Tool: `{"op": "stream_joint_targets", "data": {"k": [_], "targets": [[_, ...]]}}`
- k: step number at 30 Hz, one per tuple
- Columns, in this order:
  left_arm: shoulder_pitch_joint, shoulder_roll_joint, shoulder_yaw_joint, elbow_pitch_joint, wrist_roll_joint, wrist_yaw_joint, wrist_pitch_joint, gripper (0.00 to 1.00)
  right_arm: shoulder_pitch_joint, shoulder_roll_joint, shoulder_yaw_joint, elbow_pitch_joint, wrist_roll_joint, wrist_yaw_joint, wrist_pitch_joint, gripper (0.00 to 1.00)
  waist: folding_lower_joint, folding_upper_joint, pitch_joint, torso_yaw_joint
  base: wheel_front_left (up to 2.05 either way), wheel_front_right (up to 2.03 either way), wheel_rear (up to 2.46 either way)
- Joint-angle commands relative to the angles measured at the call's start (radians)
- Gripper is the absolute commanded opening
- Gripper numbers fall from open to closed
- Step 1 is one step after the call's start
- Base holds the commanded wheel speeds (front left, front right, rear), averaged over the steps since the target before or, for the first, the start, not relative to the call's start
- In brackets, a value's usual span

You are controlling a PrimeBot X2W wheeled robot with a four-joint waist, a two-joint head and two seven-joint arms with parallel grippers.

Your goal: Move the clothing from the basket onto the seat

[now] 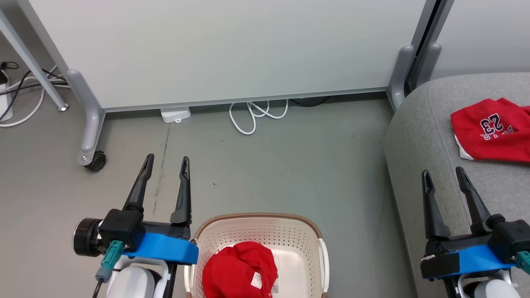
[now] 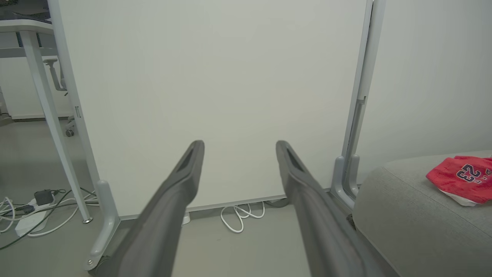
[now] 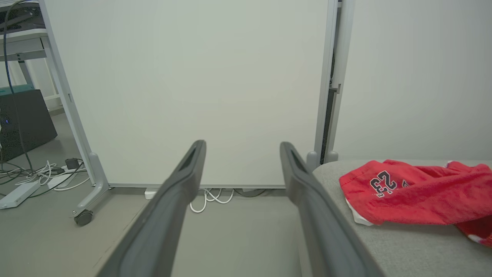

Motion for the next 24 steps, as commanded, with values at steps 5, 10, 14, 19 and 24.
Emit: {"op": "stream_joint_targets", "data": {"k": [5,10,14,19,24], "targets": [[0.029,-0.013,0.044,-0.008,0.009,-0.007,-0.003,1.00,0.023,0.009,-0.010,0.002,0.002,0.000,-0.001,1.00,0.0002,0.0000,-0.005,0.004,0.00,0.00,0.00],[0.047,-0.022,0.075,-0.012,0.021,-0.015,-0.003,1.00,0.026,0.015,-0.011,0.000,-0.001,0.000,-0.001,1.00,0.0002,0.0000,-0.005,0.004,0.00,0.00,0.00],[0.059,-0.027,0.089,-0.013,0.029,-0.021,-0.003,1.00,0.028,0.017,-0.011,-0.004,-0.009,0.000,-0.001,1.00,0.0002,0.0000,-0.007,0.004,0.00,0.00,0.00],[0.059,-0.031,0.103,-0.015,0.034,-0.027,-0.003,1.00,0.024,0.018,-0.010,-0.006,-0.011,0.000,-0.001,1.00,0.0002,0.0000,-0.006,0.002,0.00,0.00,0.00],[0.052,-0.033,0.108,-0.013,0.038,-0.032,-0.003,1.00,0.016,0.018,-0.005,-0.003,-0.012,0.000,-0.001,1.00,0.0002,0.0000,-0.002,0.001,0.00,0.00,0.00]]}}
